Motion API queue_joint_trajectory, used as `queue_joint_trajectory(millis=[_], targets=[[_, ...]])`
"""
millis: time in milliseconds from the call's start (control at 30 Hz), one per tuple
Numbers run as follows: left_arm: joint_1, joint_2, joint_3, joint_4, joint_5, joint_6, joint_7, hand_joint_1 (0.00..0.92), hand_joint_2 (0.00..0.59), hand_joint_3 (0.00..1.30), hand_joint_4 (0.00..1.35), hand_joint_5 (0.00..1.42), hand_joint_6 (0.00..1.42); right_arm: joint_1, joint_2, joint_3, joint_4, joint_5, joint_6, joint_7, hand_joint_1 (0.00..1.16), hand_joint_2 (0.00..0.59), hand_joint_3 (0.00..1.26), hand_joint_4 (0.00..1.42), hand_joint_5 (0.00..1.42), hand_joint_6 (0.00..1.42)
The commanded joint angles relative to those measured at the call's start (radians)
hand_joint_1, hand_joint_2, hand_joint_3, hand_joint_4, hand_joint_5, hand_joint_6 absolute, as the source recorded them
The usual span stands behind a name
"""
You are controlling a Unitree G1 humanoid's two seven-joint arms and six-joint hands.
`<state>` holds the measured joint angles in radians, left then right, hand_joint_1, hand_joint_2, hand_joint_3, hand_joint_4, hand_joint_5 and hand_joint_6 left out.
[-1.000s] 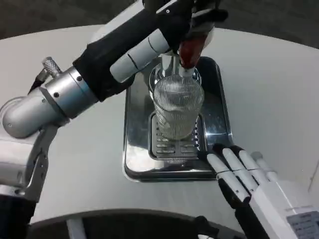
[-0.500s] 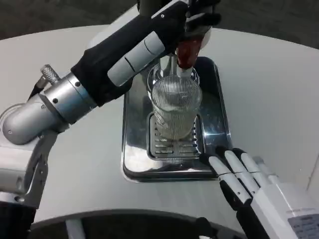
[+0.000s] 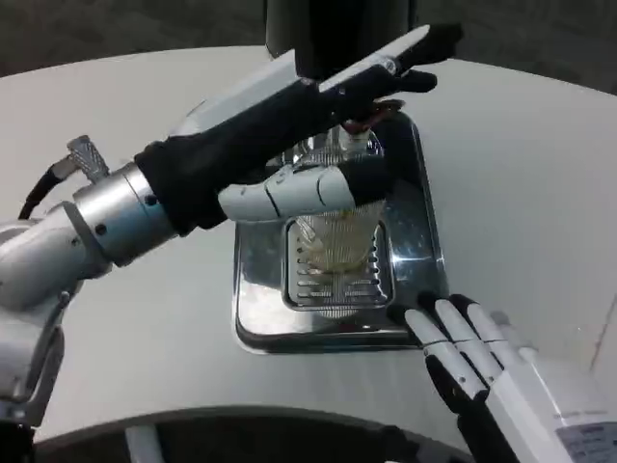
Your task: Grasp the cup under the faucet to collect the drink, then remove the cup.
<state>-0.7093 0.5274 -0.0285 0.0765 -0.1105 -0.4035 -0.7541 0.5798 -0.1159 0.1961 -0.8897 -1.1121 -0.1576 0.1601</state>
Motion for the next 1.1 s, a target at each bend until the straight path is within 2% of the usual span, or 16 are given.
queue_joint_trajectory(millis=[33,267,300,533,600,667,767,900,1000,1100], targets=[[0.032,0.057,-0.016,-0.01,0.098,-0.097,0.001,0.0,0.108,0.0,0.0,0.07,0.01,0.008,0.012,0.014,0.015,0.001,0.007,-0.01,0.37,0.473,0.09,0.02,0.0,0.06],[0.045,0.088,-0.016,-0.005,0.144,-0.15,0.028,0.0,0.109,0.0,0.0,0.06,0.01,-0.005,0.051,0.027,0.041,0.019,0.043,-0.008,0.38,0.47,0.09,0.03,0.01,0.06],[0.048,0.09,-0.015,-0.005,0.143,-0.15,0.031,0.0,0.11,0.0,0.0,0.06,0.01,-0.007,0.056,0.027,0.043,0.022,0.05,-0.008,0.39,0.454,0.09,0.03,0.01,0.06],[0.054,0.095,-0.012,-0.01,0.145,-0.145,0.053,0.0,0.112,0.0,0.0,0.06,0.01,-0.102,0.139,0.018,0.101,0.09,0.168,0.002,0.47,0.397,0.06,0.02,0.0,0.04],[0.054,0.096,-0.014,-0.011,0.152,-0.14,0.061,0.0,0.112,0.0,0.0,0.06,0.01,-0.166,0.178,0.01,0.132,0.122,0.228,0.009,0.5,0.387,0.05,0.02,0.0,0.02],[0.052,0.096,-0.017,-0.012,0.156,-0.139,0.067,0.0,0.112,0.0,0.0,0.06,0.01,-0.216,0.193,0.005,0.156,0.141,0.268,0.012,0.51,0.365,0.03,0.0,0.0,0.01],[0.053,0.093,-0.022,-0.02,0.156,-0.133,0.072,0.0,0.112,0.0,0.0,0.06,0.01,-0.304,0.185,-0.008,0.203,0.176,0.309,0.0,0.54,0.346,0.01,0.0,0.0,0.0],[0.061,0.092,-0.026,-0.028,0.153,-0.121,0.078,0.0,0.112,0.0,0.0,0.06,0.01,-0.423,0.147,-0.051,0.29,0.258,0.314,-0.021,0.56,0.335,0.0,0.0,0.0,0.01],[0.065,0.096,-0.026,-0.028,0.152,-0.113,0.082,0.0,0.112,0.0,0.0,0.06,0.01,-0.491,0.126,-0.081,0.355,0.323,0.313,-0.034,0.61,0.278,0.0,0.0,0.0,0.02],[0.063,0.101,-0.028,-0.029,0.151,-0.111,0.083,0.0,0.112,0.0,0.0,0.06,0.01,-0.551,0.104,-0.097,0.42,0.375,0.301,-0.054,0.62,0.261,0.0,0.0,0.0,0.02]])
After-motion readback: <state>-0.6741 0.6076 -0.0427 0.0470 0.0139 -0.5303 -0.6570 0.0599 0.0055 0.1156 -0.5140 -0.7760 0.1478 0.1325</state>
